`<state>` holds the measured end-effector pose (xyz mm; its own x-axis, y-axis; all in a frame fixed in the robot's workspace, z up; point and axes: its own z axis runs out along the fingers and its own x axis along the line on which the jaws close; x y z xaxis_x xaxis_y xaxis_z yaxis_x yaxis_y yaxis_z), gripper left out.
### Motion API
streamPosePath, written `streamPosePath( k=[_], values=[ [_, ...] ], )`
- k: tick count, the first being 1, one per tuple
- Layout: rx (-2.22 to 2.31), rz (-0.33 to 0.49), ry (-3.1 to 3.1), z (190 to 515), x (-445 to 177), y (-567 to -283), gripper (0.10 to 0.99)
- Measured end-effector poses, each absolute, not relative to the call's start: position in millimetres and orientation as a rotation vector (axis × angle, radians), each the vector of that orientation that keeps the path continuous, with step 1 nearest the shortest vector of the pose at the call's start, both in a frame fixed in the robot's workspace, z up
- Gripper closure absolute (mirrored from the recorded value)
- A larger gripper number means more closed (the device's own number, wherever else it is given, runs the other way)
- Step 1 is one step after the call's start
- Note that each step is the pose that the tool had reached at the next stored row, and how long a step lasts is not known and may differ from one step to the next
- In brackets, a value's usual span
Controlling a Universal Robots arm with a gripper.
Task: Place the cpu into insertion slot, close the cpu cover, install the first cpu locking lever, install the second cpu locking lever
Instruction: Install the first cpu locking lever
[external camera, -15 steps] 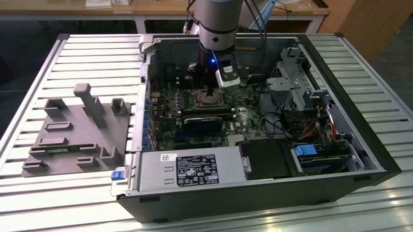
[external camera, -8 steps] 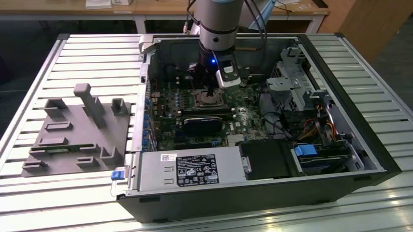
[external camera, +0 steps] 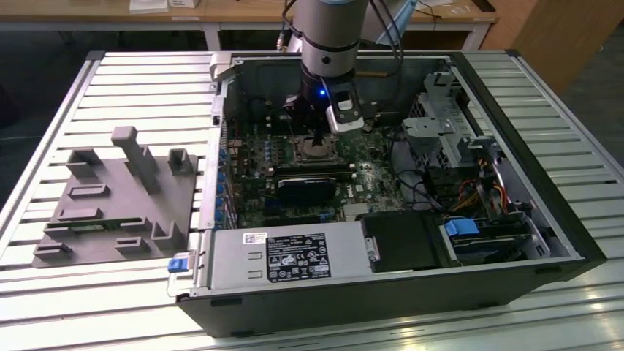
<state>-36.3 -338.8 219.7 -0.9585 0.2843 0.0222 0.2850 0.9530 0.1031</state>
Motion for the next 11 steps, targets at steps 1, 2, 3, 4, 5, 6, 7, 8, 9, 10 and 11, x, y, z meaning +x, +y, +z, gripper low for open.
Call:
streamPosePath(
  k=[1,2,3,4,5,6,7,8,9,10,11],
  values=[
    [-0.451,-0.165,-3.097,220,-36,-339,0.98],
    [-0.451,-0.165,-3.097,220,-36,-339,0.98],
    [-0.451,-0.165,-3.097,220,-36,-339,0.98],
    [-0.451,-0.165,-3.097,222,-36,-339,0.98],
    [-0.451,-0.165,-3.097,224,-36,-339,0.98],
    [-0.451,-0.165,-3.097,226,-36,-339,0.98],
    [-0.451,-0.165,-3.097,229,-36,-339,0.98],
    [-0.451,-0.165,-3.097,231,-36,-339,0.98],
    [-0.451,-0.165,-3.097,234,-36,-339,0.98],
    [-0.451,-0.165,-3.097,236,-36,-339,0.98],
    [-0.451,-0.165,-3.097,239,-36,-339,0.98]
  ],
)
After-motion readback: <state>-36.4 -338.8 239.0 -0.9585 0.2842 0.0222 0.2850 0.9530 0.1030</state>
